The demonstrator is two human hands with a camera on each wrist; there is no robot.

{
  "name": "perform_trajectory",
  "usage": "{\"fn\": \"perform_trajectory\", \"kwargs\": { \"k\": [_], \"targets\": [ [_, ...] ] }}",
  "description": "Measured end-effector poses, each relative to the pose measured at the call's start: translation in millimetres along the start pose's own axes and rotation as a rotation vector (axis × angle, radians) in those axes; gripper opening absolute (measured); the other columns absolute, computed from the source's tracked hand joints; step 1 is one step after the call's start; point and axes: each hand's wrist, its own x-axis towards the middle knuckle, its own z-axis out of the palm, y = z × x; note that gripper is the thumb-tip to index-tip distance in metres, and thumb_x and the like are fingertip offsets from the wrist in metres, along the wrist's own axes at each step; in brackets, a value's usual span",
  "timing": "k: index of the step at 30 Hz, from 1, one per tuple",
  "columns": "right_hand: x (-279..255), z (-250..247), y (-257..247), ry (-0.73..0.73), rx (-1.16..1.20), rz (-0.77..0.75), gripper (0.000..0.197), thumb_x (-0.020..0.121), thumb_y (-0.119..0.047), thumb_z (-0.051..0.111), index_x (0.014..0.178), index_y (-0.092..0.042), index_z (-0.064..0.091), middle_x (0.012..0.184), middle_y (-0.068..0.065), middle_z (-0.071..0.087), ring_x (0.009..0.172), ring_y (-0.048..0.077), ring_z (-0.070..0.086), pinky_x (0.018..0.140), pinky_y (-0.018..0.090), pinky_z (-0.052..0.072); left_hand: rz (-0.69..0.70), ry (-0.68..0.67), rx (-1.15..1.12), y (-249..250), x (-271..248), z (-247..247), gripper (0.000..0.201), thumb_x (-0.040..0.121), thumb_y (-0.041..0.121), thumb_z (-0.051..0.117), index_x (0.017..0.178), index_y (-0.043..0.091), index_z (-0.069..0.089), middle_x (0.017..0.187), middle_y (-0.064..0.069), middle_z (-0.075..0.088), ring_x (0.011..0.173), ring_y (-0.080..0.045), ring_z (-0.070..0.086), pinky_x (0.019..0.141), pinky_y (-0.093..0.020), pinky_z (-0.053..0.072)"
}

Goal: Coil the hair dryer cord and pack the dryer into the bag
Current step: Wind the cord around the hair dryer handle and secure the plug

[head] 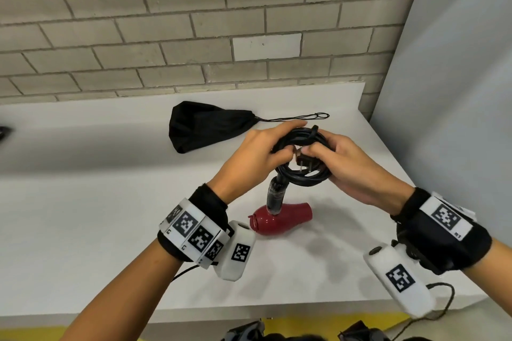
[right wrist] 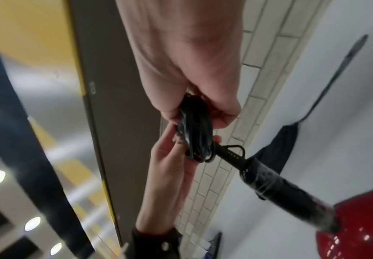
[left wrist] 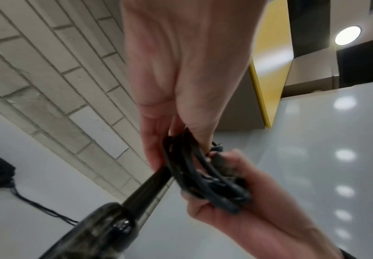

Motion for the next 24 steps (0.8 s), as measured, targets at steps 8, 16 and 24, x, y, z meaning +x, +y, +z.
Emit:
{"fn": "perform_trajectory", "kwargs": {
  "k": [8,16,24],
  "targets": [
    [-2,-6,-5,-0.161,0.128,0.121,0.015,0.078,-0.007,0.069,0.09,-0.013,0.065,0.073,-0.005,0.062,0.069,0.007,0.056,0.067,0.022,0.042,0.035,0.026,-0.071,-1,-2,11,0.041,0.091,0.013,0.056,0.131,0.02,0.05,0.106,0.003,0.067,0.094,0.0,0.059,0.078,-0.011,0.041],
    [-19,-12,-2,0.157,-0.647,-0.027,0.035,0.078,-0.027,0.065,0.103,-0.015,0.042,0.103,0.003,0.059,0.091,0.022,0.061,0.078,0.038,0.053,-0.127,0.07,-0.186,-4,1,26,0.028,0.085,0.018,0.055,0.112,0.025,0.052,0.079,-0.018,0.062,0.067,-0.025,0.061,0.066,-0.042,0.054],
    [-22,-4,18,0.36,-1.345,-0.373,0.021,0.079,-0.013,0.069,0.085,-0.001,0.053,0.068,0.015,0.057,0.042,0.035,0.046,0.042,0.027,0.026,-0.156,0.075,-0.22,0,9,41,0.027,0.094,0.014,0.049,0.121,0.008,0.047,0.068,0.005,0.053,0.054,0.0,0.048,0.048,-0.011,0.039]
  ]
}}
